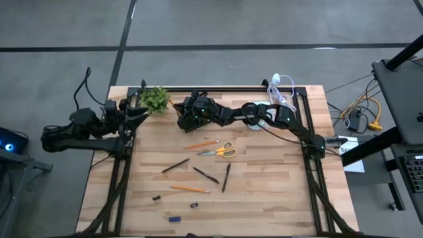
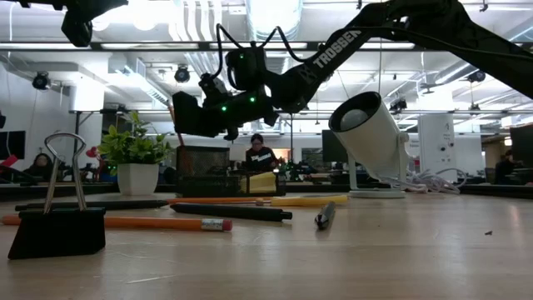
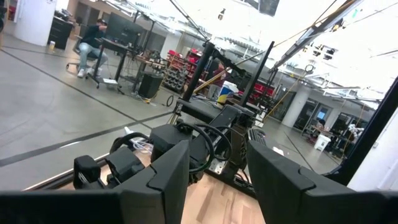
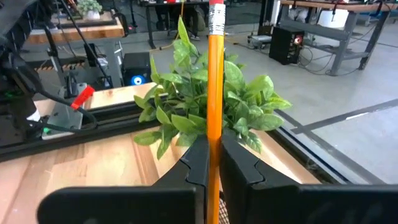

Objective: Pick and place office supplies into organizer
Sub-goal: Put the bottom right yellow pencil into the black desk organizer, then put the left black pen into the black desk organizer

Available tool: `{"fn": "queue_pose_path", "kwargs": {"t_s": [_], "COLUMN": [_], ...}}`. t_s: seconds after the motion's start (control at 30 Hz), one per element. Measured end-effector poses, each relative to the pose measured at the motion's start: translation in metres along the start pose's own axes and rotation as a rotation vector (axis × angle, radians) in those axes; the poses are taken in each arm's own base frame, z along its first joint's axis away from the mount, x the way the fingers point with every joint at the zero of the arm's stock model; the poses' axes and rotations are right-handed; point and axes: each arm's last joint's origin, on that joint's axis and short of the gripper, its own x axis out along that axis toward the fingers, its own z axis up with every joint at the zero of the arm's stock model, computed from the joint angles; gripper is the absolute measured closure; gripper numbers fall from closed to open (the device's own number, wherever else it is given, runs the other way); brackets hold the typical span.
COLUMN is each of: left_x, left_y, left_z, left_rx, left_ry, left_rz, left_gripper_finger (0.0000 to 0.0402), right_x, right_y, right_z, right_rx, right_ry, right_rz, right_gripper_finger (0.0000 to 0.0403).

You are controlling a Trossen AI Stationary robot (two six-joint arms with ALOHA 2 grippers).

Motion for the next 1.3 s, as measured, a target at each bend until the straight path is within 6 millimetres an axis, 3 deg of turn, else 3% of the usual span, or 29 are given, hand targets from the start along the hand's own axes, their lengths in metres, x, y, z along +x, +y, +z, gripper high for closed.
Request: {"fn": "queue_pose_path", "kwargs": {"t_s": [0.27, 0.8, 1.1, 1.3], "left_x": [0.000, 0.000, 0.000, 0.000], "left_y": [0.000, 0.000, 0.000, 0.000], "left_z": [0.000, 0.000, 0.000, 0.000], "left_rx": [0.001, 0.001, 0.000, 0.002], "left_ry": [0.000, 0.000, 0.000, 0.000], "left_rz": [0.000, 0.000, 0.000, 0.000], "left_gripper_finger": [0.0256, 0.0256, 0.0256, 0.0256], "right_x": [0.000, -0.001, -0.013, -0.028], "right_y": [-0.001, -0.001, 0.001, 0.009], "right_z": [-0.003, -0.001, 0.034, 0.062], "right_rx": [-0.026, 0.013, 0.006, 0.033], "right_ry": [0.035, 0.031, 0.001, 0.031], "right_rz": [-0.003, -0.010, 0.000, 0.212], "right_gripper_finger": [0.0385, 0.0290, 0.0288, 0.0298]}}
